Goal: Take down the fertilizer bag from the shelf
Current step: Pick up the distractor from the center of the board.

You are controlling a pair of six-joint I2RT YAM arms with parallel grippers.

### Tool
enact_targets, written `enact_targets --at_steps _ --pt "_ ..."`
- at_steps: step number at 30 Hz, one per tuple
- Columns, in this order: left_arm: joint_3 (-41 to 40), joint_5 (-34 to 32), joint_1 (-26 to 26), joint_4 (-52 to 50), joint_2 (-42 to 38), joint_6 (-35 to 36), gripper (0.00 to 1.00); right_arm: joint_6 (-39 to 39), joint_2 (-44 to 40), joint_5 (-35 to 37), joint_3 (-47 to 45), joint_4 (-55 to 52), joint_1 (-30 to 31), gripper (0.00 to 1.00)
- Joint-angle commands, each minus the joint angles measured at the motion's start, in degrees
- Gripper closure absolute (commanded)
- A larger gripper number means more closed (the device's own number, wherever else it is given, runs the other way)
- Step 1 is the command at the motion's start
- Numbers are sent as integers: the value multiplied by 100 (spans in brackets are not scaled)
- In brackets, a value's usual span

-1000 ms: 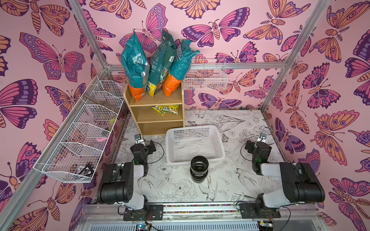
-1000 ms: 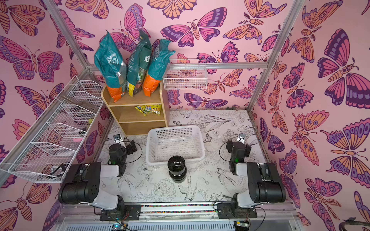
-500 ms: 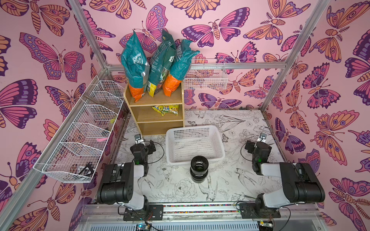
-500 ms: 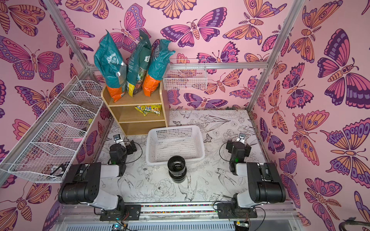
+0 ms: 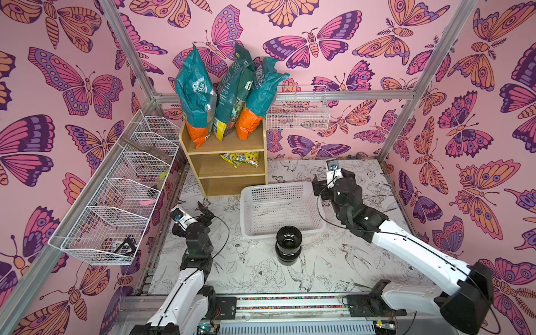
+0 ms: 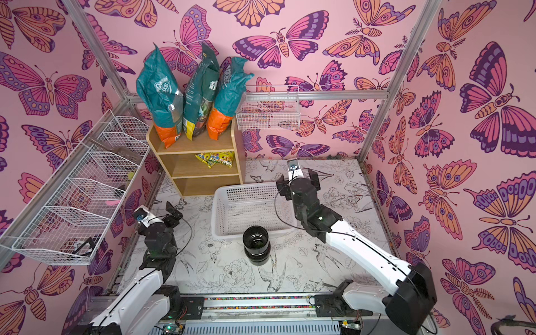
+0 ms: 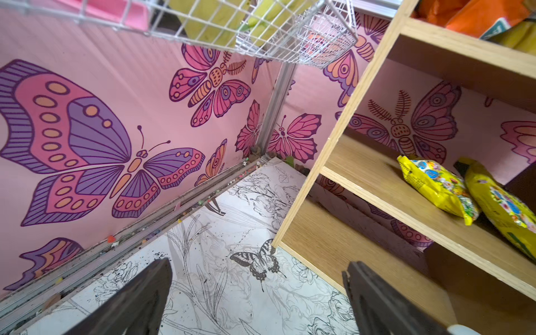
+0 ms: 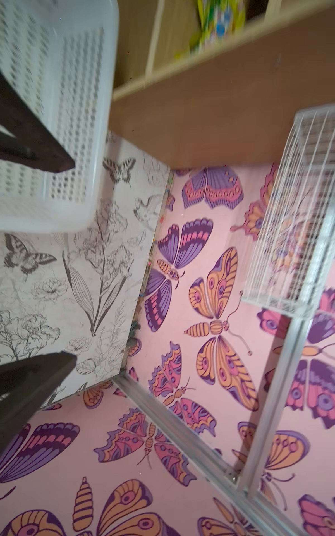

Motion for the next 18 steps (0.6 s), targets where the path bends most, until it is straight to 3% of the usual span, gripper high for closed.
enact_targets --at_steps 1,3,5,9,16,18 --pt "-66 -124 -10 -260 44 -124 0 1072 -234 91 214 -2292 383 1" --pt "-69 -145 -10 -291 59 -127 0 1915 -181 -668 571 -3170 418 1" --pt "-94 -75 -10 -314 -2 -127 0 2266 -9 -1150 833 -3881 531 1" --pt "-123 -59 -10 -315 23 -134 0 2480 268 -1538 1048 -4349 715 11" --pt "-97 38 -10 -315 46 -169 0 2543 1024 -2861 1460 -4657 770 17" --pt "-82 29 -10 -315 74 -188 0 2554 1135 -2941 1564 -4668 864 17"
